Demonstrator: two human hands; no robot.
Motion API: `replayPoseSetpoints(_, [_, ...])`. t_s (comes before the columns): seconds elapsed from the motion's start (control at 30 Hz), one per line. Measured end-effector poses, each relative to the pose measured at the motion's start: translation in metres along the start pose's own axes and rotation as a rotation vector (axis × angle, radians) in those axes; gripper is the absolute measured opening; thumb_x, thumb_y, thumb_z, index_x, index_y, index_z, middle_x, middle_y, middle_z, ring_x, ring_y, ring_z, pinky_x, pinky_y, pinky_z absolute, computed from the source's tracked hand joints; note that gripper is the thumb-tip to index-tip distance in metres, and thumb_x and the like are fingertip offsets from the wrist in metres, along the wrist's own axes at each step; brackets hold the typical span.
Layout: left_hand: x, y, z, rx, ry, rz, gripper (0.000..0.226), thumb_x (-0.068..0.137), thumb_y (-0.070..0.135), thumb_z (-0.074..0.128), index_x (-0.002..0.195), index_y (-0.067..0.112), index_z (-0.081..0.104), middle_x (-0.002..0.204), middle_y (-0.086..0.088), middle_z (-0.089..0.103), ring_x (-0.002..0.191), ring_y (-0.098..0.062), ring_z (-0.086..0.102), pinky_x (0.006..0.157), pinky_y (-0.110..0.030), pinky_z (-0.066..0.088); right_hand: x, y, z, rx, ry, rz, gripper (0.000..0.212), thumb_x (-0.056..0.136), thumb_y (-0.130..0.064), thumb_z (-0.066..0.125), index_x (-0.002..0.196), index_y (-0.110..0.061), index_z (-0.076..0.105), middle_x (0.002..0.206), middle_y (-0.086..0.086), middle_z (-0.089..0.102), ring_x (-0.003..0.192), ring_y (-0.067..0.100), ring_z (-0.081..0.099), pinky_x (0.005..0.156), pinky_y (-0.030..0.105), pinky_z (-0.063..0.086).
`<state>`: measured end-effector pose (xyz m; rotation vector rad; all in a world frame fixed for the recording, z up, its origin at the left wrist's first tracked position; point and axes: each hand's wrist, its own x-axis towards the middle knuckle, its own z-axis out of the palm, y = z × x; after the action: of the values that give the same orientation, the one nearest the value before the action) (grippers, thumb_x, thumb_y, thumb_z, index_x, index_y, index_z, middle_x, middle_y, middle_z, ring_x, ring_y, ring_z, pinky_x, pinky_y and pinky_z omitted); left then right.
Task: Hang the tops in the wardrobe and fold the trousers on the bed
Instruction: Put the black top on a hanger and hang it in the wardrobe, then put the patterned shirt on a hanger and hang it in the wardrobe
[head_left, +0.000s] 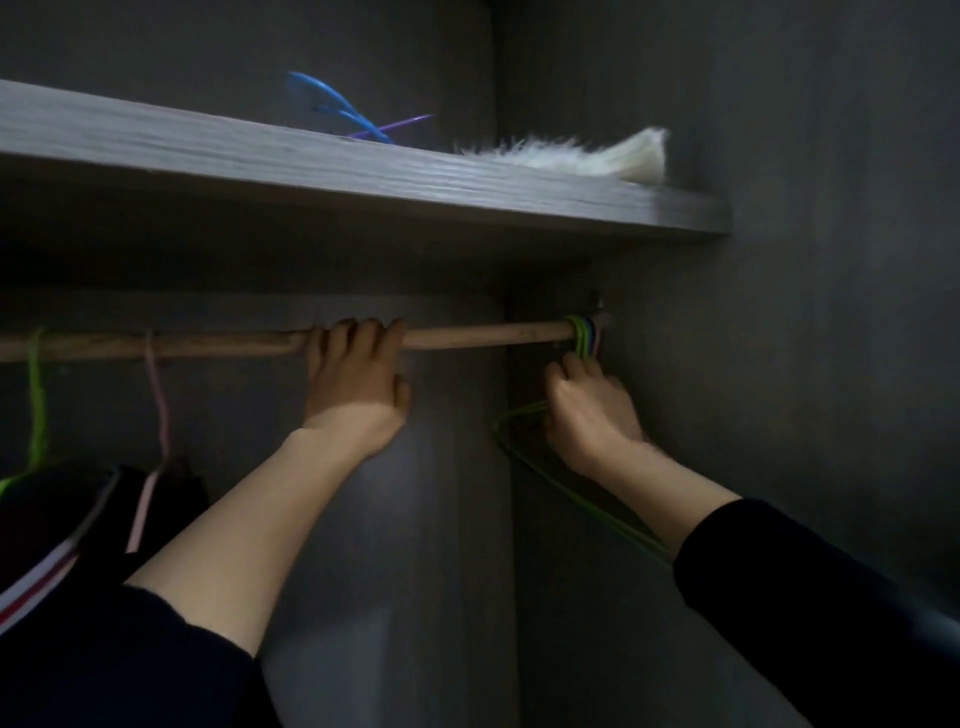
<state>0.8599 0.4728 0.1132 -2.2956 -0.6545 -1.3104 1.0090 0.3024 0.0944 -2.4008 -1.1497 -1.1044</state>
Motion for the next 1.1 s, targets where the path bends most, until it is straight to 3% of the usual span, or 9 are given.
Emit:
replayPoseSetpoints(0.1, [-0.001,-0.003,0.009,-0.018,0.081,-0.003,0.06,0.077,0.031,0.043,0.133,0.011,0.051,0.121,-0.016,0.055,0.112,-0.037,0.044,0.104,-0.049,0.018,-0.001,0.02,0.006,-0.212,-0.025,0.007,0.046,0.09,-0.018,0.056,0.135,-0.01,0.046,0.137,0.013,0.045,0.124,0.03,0.041,0.093,0.04,0.041])
replayPoseSetpoints(0.27, [-0.001,-0.003,0.016,-0.045,0.132,-0.008,0.058,0.079,0.031,0.043,0.135,0.014,0.048,0.123,-0.014,0.052,0.116,-0.033,0.036,0.108,-0.051,0.016,-0.002,0.026,0.005,-0.33,-0.055,-0.115,0.024,0.092,-0.013,0.054,0.114,-0.015,0.063,0.118,0.008,0.06,0.111,0.026,0.053,0.082,0.036,0.044])
replayPoseSetpoints(0.43, [0.0,-0.003,0.019,-0.042,0.151,-0.019,0.056,0.081,0.031,0.041,0.134,0.015,0.049,0.124,-0.013,0.052,0.116,-0.031,0.035,0.108,-0.044,0.01,-0.001,0.019,-0.007,-0.075,-0.054,0.011,0.027,0.087,-0.021,0.061,0.111,-0.008,0.061,0.116,0.011,0.06,0.109,0.031,0.056,0.075,0.036,0.045])
replayPoseSetpoints(0.53, [-0.001,-0.003,0.018,-0.047,0.157,-0.023,0.055,0.083,0.032,0.04,0.134,0.015,0.048,0.124,-0.013,0.051,0.117,-0.032,0.036,0.109,-0.044,0.009,0.001,0.009,-0.016,0.104,-0.067,0.098,0.015,0.087,-0.021,0.06,0.099,-0.012,0.058,0.106,0.013,0.061,0.099,0.034,0.06,0.068,0.034,0.041])
replayPoseSetpoints(0.7, [0.0,-0.002,0.018,-0.067,0.155,-0.026,0.053,0.085,0.036,0.037,0.133,0.017,0.049,0.122,-0.013,0.052,0.116,-0.033,0.038,0.109,-0.048,0.012,0.02,-0.003,-0.012,0.586,-0.089,0.23,0.01,0.085,-0.013,0.059,0.093,-0.008,0.06,0.09,0.009,0.063,0.083,0.027,0.064,0.069,0.04,0.055])
replayPoseSetpoints(0.8, [0.0,-0.003,0.017,-0.074,0.162,-0.024,0.054,0.085,0.038,0.036,0.131,0.015,0.051,0.12,-0.014,0.054,0.114,-0.035,0.04,0.108,-0.047,0.012,0.022,-0.013,-0.006,0.622,-0.05,0.239,0.014,0.087,-0.024,0.062,0.095,-0.012,0.063,0.093,0.008,0.064,0.087,0.025,0.063,0.065,0.031,0.047])
replayPoseSetpoints(0.9, [0.001,-0.003,0.014,-0.087,0.138,-0.026,0.055,0.084,0.038,0.037,0.132,0.014,0.051,0.122,-0.015,0.053,0.116,-0.036,0.04,0.108,-0.047,0.01,0.01,-0.022,-0.009,0.63,-0.005,0.205,0.021,0.092,-0.036,0.059,0.09,-0.016,0.063,0.089,0.005,0.065,0.082,0.023,0.062,0.065,0.033,0.048])
replayPoseSetpoints(1.0, [0.0,0.0,0.009,-0.111,0.095,-0.046,0.056,0.085,0.039,0.038,0.134,0.015,0.048,0.127,-0.015,0.049,0.122,-0.035,0.036,0.111,-0.048,0.008,-0.011,-0.03,-0.014,0.677,0.003,0.18,0.022,0.095,-0.036,0.055,0.093,-0.016,0.065,0.086,0.004,0.067,0.081,0.021,0.063,0.073,0.042,0.054])
replayPoseSetpoints(1.1, [-0.002,0.006,0.004,-0.141,0.056,-0.074,0.052,0.089,0.033,0.048,0.138,0.015,0.043,0.135,-0.014,0.044,0.132,-0.034,0.027,0.114,-0.049,0.003,-0.035,-0.035,-0.02,0.697,-0.007,0.191,0.021,0.095,-0.032,0.056,0.087,-0.014,0.061,0.079,0.003,0.063,0.076,0.02,0.06,0.069,0.037,0.051])
